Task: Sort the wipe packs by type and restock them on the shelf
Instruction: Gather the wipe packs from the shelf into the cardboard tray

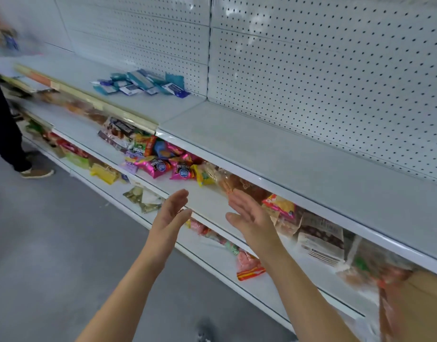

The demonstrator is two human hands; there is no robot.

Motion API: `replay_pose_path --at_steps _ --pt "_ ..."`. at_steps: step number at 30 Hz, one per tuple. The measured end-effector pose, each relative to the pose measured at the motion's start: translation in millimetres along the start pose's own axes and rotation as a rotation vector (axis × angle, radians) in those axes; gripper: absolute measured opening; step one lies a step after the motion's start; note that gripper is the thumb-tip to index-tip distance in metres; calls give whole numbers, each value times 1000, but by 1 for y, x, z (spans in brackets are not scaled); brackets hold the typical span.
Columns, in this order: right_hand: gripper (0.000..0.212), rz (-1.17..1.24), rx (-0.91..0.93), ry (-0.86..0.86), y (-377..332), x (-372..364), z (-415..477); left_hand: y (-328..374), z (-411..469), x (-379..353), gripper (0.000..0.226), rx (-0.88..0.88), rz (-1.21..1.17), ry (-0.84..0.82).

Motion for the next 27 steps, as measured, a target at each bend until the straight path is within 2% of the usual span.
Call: replay_pose_path --at_steps 7,11,18,27 --pt "52 56 -24 -49 -19 -73 156 19 139 74 41 8 84 64" --pt "54 70 -55 -101 -28 -123 234 22 209 124 51 40 79 92" --pt "57 50 -59 -13 -28 -208 357 0 341 206 61 48 93 49" --pt "53 15 -83 80 -46 -292 480 -7 490 290 47 40 73 -35"
Point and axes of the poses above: each hand's wrist, its own z-axis towards the middle knuckle, its own x-axis out of the back of the hand, y = z × x, the point moved 3 cm from there along z, towards the middle knuckle, and after that the axes turned 4 degrees about y, right-handed, at the moved point
